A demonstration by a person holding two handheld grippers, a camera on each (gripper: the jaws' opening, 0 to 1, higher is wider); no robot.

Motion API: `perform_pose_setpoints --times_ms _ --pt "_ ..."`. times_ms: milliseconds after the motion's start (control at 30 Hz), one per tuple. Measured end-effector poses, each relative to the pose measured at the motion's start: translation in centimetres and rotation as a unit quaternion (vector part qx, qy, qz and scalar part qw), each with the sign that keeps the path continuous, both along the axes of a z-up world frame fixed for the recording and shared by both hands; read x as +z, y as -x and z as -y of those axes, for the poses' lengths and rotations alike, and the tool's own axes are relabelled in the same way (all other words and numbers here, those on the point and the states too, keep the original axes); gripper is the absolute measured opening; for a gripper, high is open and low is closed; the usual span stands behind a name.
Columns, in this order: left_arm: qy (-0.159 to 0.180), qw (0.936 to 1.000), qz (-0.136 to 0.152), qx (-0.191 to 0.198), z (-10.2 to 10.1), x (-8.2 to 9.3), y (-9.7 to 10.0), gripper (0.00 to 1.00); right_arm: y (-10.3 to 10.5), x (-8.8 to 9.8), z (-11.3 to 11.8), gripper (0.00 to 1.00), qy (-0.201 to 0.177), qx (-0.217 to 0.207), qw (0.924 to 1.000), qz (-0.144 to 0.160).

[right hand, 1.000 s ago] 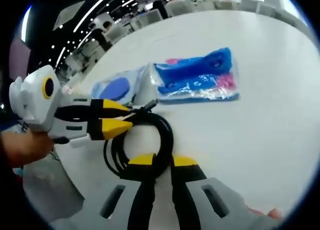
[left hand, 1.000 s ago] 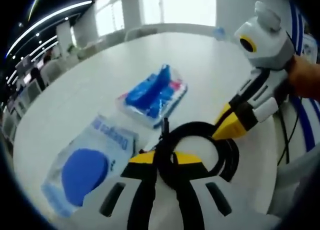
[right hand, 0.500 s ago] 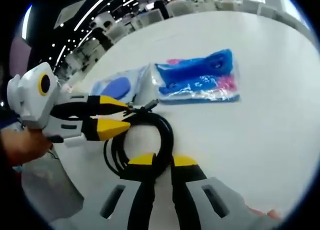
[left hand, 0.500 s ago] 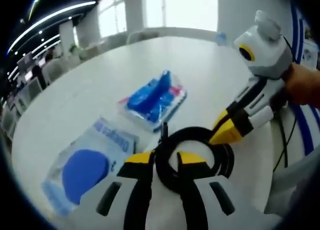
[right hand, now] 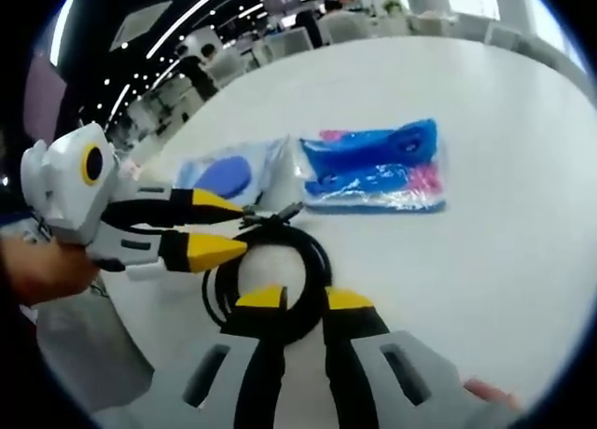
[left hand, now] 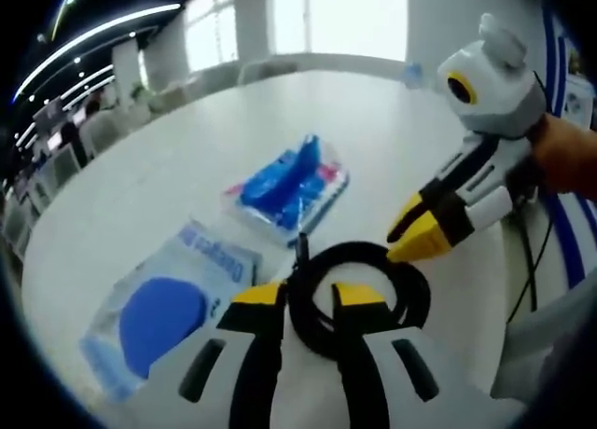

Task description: Arrange the tabletop items into an orderly group along one side of the table until the central work area is clear of visible clutter.

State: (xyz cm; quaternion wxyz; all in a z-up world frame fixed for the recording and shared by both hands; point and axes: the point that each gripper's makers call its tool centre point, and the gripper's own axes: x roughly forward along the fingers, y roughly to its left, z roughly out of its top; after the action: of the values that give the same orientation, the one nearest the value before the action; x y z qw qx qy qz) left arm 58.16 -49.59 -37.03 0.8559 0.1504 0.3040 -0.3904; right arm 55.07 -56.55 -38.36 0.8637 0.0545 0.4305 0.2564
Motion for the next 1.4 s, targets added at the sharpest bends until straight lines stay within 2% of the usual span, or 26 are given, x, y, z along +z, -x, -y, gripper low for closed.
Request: perform_pose_setpoints --times_ms 333,500,600,867,1267,1400 --pt "0.015 0.9999 0.003 0.005 -0.4 0.8 0.4 0.2 -0.2 0.9 -0.4 0.3 0.009 0.01 0.9995 0.027" --pt "0.024 0.9997 0.0 0.006 -0.7 1.0 0.6 0.24 -0.6 1.5 -0.6 0.52 0.021 0.015 0.9984 0.05" --pt "0.034 0.9993 -0.005 0.01 -0.8 1.3 0.8 0.28 -0.7 1.7 -0.8 0.61 0.028 0.018 0.9978 0.058" --pt "0.052 0.9984 -0.019 0.011 -1.3 1.6 1.4 0.38 -0.4 2.3 -1.7 0.7 0.039 0.047 0.9956 0.071" --pt "0.083 0.9952 -0.034 0.039 -4.2 2.2 2.1 0.54 0.2 3.4 -3.5 0.9 0.043 0.089 0.9897 0.104" --pt "0.094 0.9944 -0.027 0.041 -5.1 2.7 2.6 0.6 0.7 3.9 -4.4 0.94 0.039 0.109 0.9863 0.117"
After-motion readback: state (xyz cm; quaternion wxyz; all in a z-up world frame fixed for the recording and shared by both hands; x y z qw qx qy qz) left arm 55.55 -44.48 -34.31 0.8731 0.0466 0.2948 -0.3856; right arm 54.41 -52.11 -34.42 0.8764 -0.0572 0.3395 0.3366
